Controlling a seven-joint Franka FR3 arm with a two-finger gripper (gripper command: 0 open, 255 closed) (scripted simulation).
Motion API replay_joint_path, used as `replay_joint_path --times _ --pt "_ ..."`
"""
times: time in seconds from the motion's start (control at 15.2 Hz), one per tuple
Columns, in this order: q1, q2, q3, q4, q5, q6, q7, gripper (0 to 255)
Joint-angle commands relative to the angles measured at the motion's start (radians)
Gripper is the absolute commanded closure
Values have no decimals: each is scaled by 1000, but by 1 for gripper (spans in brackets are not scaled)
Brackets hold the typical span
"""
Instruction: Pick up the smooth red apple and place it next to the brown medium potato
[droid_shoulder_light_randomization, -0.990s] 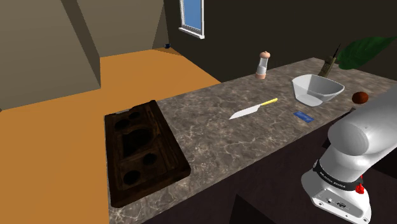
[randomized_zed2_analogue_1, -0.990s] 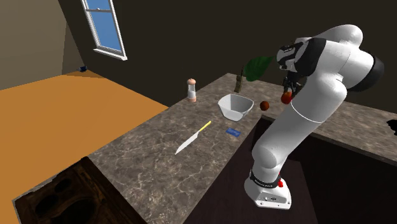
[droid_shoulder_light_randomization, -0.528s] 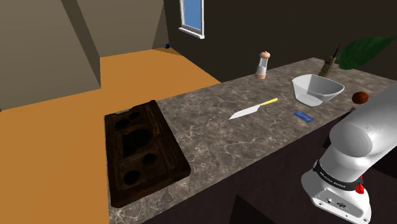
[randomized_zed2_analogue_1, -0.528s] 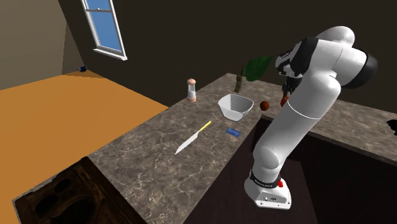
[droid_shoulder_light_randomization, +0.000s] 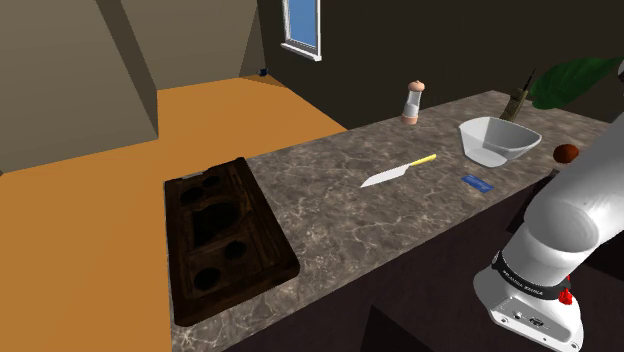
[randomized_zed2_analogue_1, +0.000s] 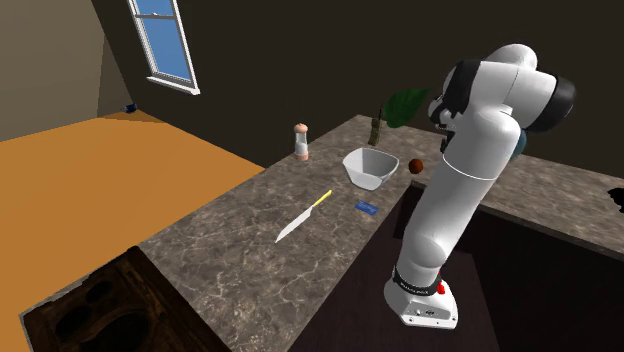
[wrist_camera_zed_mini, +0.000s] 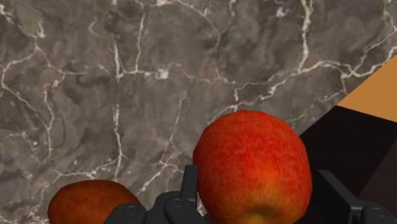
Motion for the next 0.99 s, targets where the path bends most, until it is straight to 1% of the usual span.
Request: replay_joint_path --times 0.0,0.07,0.13,0.33,0.53,0.92 --pt "117 32 -125 -12 34 33 -24 255" --pt "180 22 -188 -18 20 44 -13 255" --pt "219 0 -225 -23 -8 52 8 255" --pt "298 -60 -299 -36 -87 77 65 255" --pt "364 -108 -366 -47 -151 103 111 255" --pt "363 -108 -365 -47 -152 103 111 255"
